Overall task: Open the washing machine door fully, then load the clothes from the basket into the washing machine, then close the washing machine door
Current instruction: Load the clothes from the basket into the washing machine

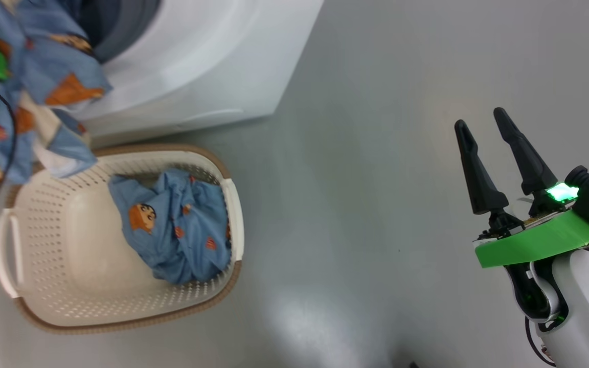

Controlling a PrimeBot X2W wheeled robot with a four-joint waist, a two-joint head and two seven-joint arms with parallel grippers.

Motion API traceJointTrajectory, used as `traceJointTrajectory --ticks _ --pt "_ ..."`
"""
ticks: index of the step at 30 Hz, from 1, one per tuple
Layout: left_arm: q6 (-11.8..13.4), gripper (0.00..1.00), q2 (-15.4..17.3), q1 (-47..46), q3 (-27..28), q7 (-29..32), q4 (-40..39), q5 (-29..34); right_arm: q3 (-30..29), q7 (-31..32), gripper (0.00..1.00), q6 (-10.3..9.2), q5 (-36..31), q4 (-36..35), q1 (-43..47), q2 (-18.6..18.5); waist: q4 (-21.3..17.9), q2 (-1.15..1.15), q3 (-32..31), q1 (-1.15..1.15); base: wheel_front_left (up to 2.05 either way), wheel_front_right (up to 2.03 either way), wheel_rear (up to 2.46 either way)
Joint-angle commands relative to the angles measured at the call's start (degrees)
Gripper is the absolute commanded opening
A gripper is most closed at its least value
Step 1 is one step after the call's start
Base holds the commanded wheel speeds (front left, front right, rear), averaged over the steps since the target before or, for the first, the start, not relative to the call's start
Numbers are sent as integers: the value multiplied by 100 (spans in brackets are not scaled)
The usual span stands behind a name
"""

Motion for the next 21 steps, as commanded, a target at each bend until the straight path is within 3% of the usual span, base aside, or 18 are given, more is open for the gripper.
traceJointTrajectory --ticks 1,5,10,15,18,19,20,21 --pt "-1 0 307 -187 93 -50 -86 64 54 -46 100 26 -90 -153 26 -56 -227 0 371 -1 0 0 0" --pt "24 0 500 -565 135 -51 -274 245 13 -46 100 26 -132 -223 -11 -1 -322 0 570 -1 0 0 0" --pt "156 0 667 -801 545 -51 -1309 584 -15 -46 100 26 -180 -293 -44 67 -418 0 722 -1 0 0 0" --pt "252 0 614 -561 1153 -52 -2052 890 -35 -46 100 26 -210 -306 -49 135 -468 0 791 -1 0 0 0" --pt "213 0 524 -424 1200 -52 -1789 1045 -21 -46 100 26 -230 -284 -58 181 -475 0 785 -1 0 0 0" --pt "207 38 483 -408 1172 -51 -1534 1055 -12 -46 100 26 -237 -273 -60 190 -474 0 774 -1 0 0 0" --pt "190 100 450 -427 1130 -40 -1289 1063 -4 -46 100 26 -242 -263 -60 195 -471 0 763 -1 0 0 0" --pt "175 100 430 -463 1066 27 -1056 1094 2 -46 100 26 -247 -253 -61 200 -468 0 751 -1 0 0 0"
